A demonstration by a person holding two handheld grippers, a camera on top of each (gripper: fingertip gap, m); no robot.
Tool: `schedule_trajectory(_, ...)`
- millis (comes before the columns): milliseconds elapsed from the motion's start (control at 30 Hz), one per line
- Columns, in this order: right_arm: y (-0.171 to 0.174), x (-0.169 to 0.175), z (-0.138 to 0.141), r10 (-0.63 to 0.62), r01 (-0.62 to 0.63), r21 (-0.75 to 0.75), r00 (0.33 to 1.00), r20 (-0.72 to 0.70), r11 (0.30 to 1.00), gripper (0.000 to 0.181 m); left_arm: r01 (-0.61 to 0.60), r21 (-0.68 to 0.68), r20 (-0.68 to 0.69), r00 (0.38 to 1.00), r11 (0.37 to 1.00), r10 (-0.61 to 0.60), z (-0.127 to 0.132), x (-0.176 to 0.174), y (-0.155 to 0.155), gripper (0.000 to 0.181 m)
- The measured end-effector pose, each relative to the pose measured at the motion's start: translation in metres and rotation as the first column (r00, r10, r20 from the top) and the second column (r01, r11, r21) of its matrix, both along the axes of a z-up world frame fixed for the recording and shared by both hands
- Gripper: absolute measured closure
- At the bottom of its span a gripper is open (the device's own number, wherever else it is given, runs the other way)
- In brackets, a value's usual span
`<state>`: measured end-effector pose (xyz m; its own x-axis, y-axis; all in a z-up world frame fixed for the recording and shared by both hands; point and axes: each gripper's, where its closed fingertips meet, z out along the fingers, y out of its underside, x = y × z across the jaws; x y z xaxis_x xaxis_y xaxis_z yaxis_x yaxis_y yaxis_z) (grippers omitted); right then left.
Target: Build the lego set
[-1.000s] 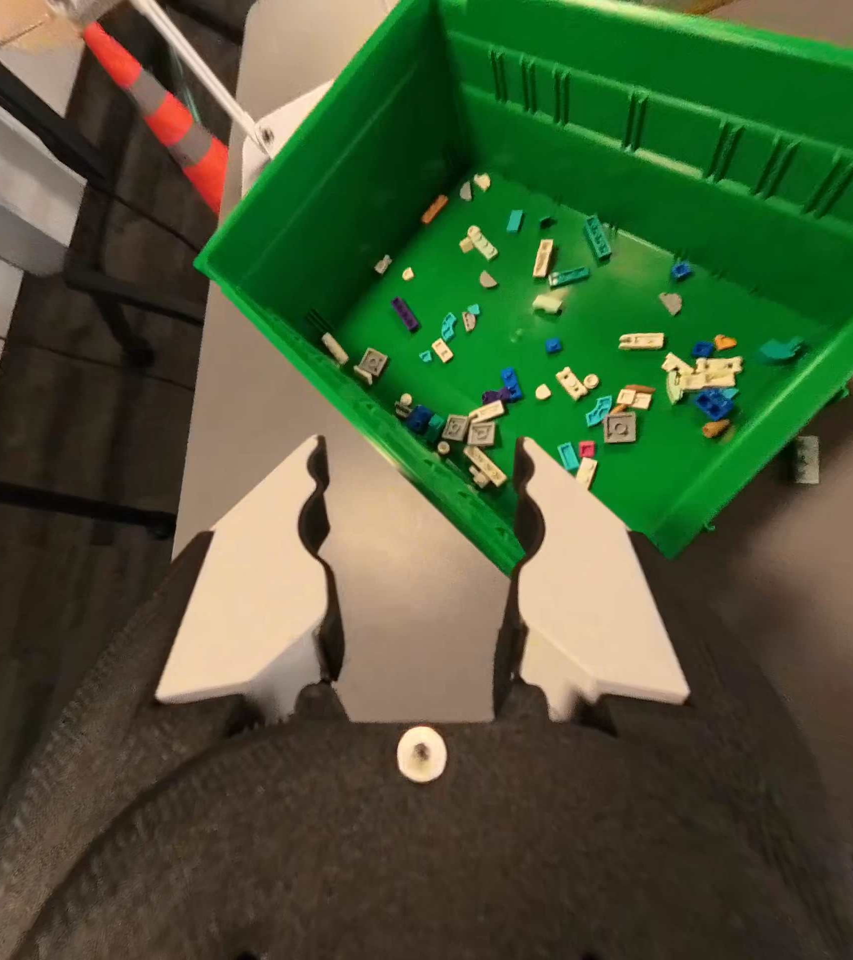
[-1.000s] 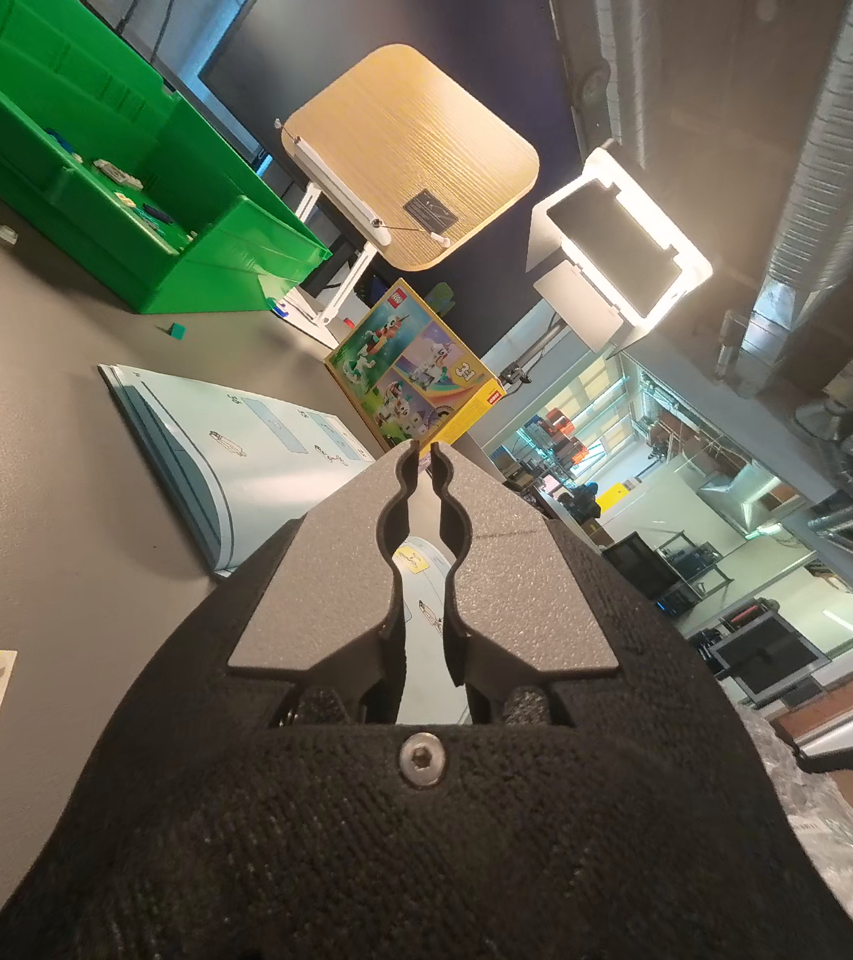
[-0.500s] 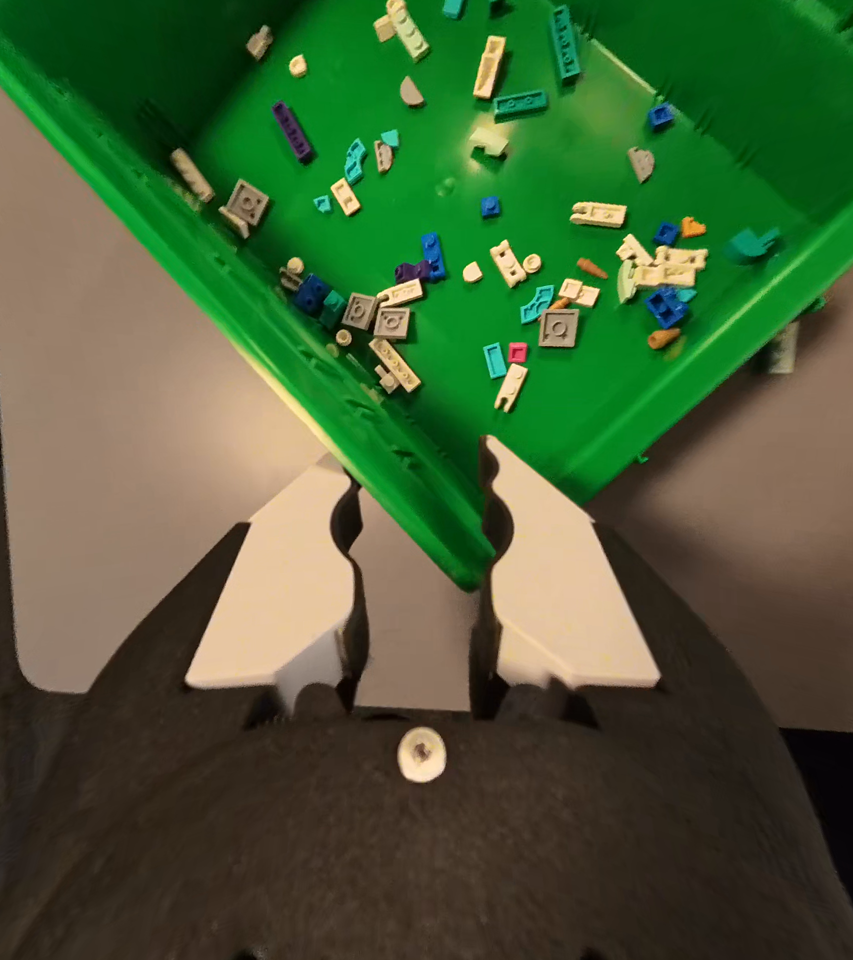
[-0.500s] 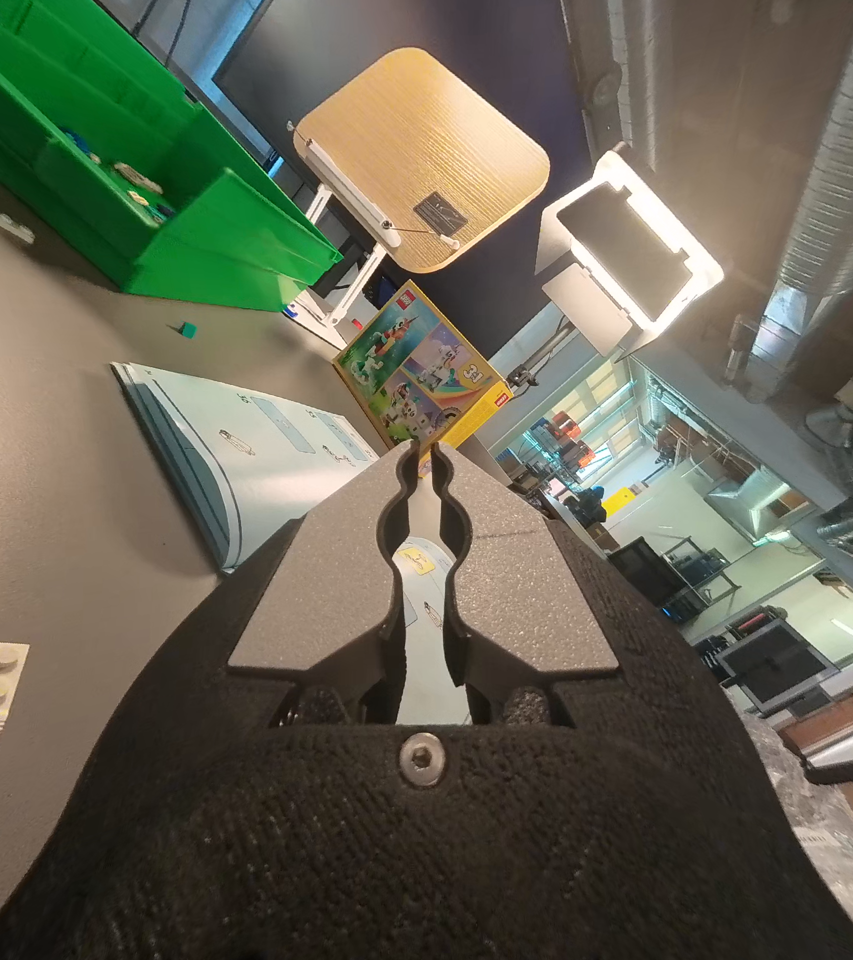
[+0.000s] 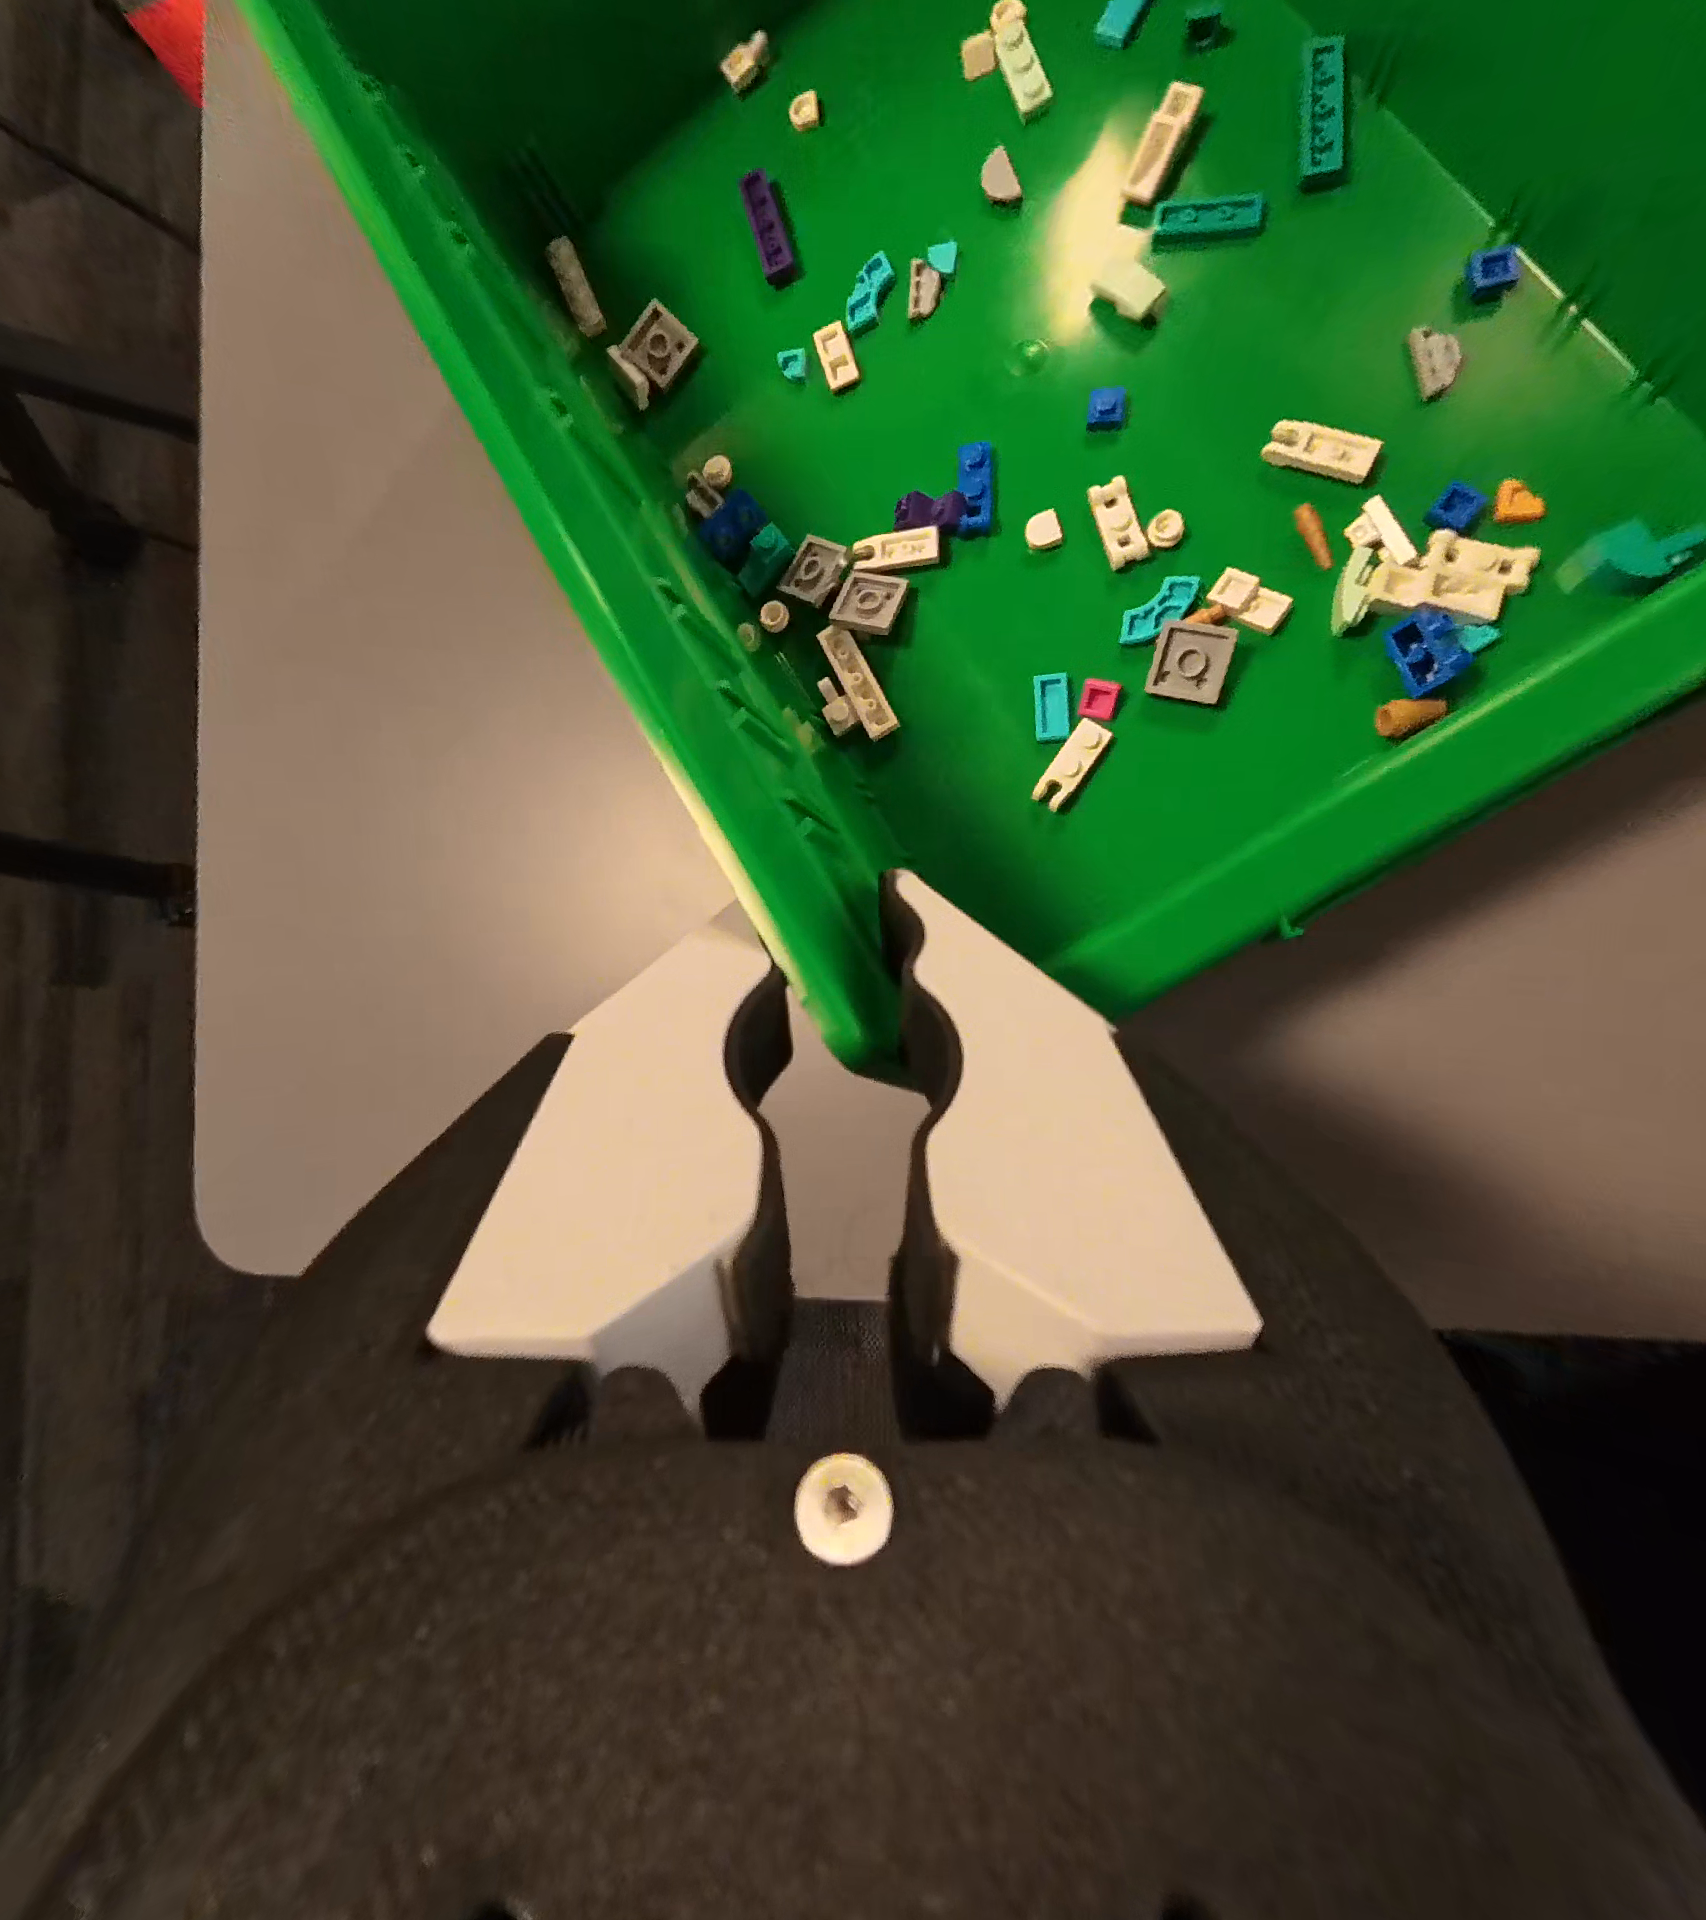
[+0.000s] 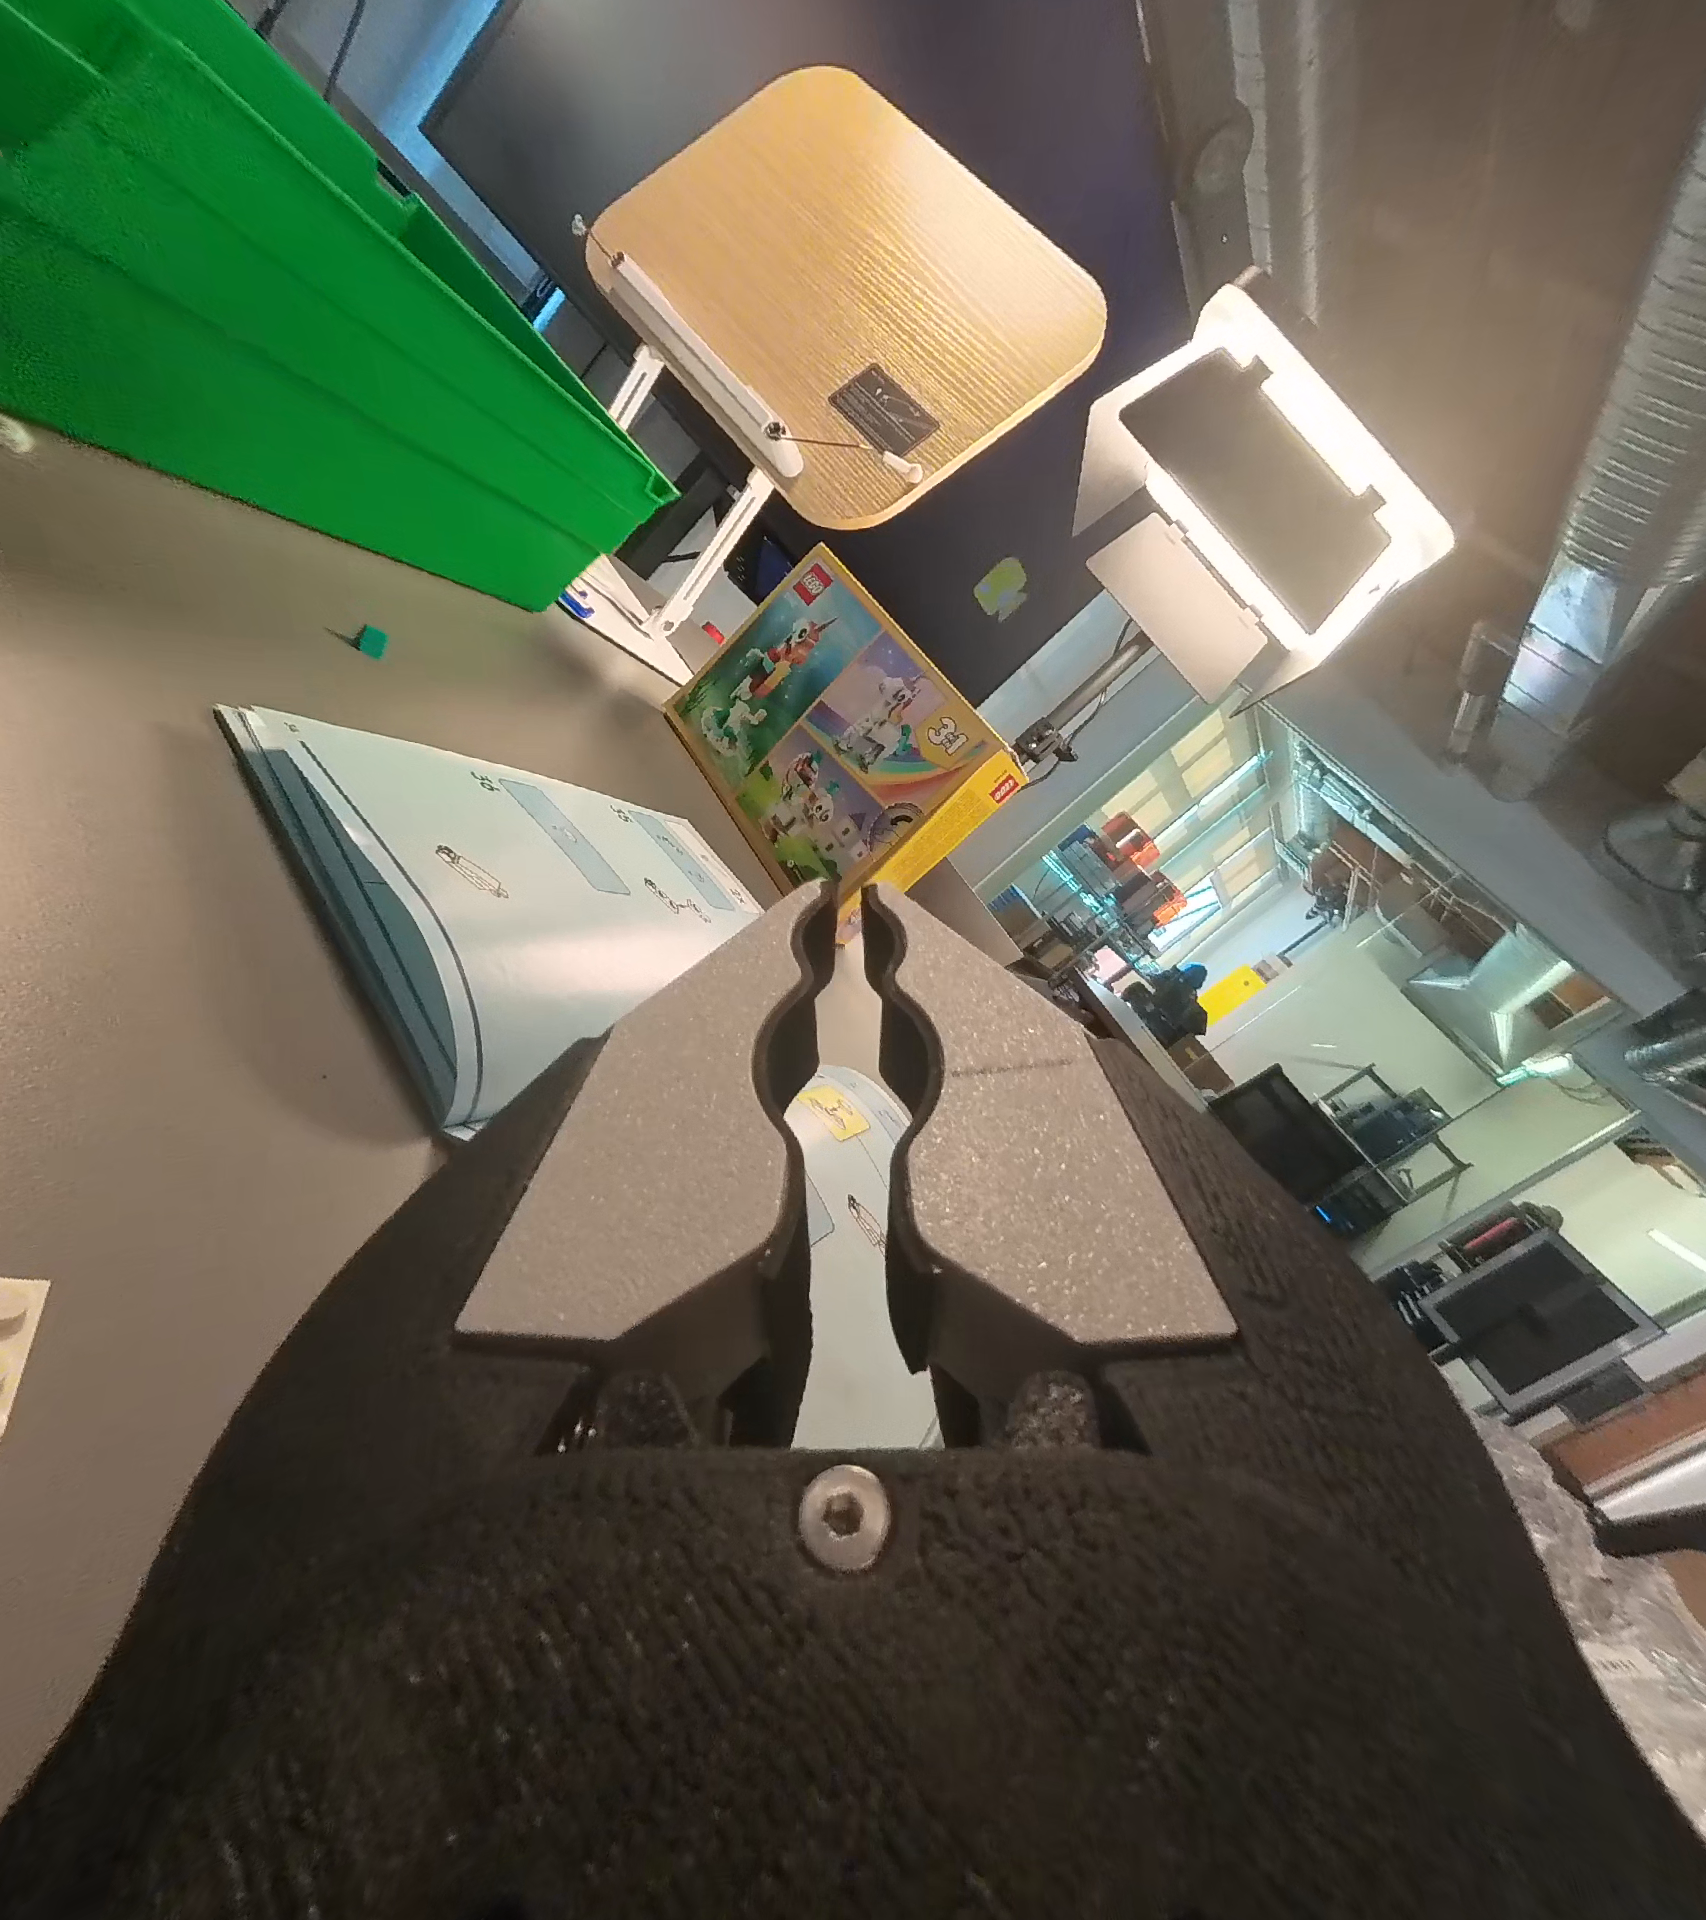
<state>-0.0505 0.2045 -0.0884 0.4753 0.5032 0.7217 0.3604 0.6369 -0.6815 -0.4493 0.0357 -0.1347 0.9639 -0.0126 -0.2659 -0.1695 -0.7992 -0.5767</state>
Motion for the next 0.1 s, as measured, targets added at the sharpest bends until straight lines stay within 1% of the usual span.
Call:
schedule_trajectory(33,0.0002,-0.0001,-0.0003,-0.002,0.002,0.001,1.000,0.003,1.000,0.179,0.007,0.008,0.006,1.000,1.000,-0.007,0.0002,-0.0015,-0.0028,0.168)
schedule_trajectory(100,0.0004,-0.0006,-0.0012,-0.005,0.005,0.004,1.000,0.010,1.000,0.179,0.040,0.017,0.017,0.999,0.999,-0.041,-0.0004,-0.0024,-0.0082,0.168)
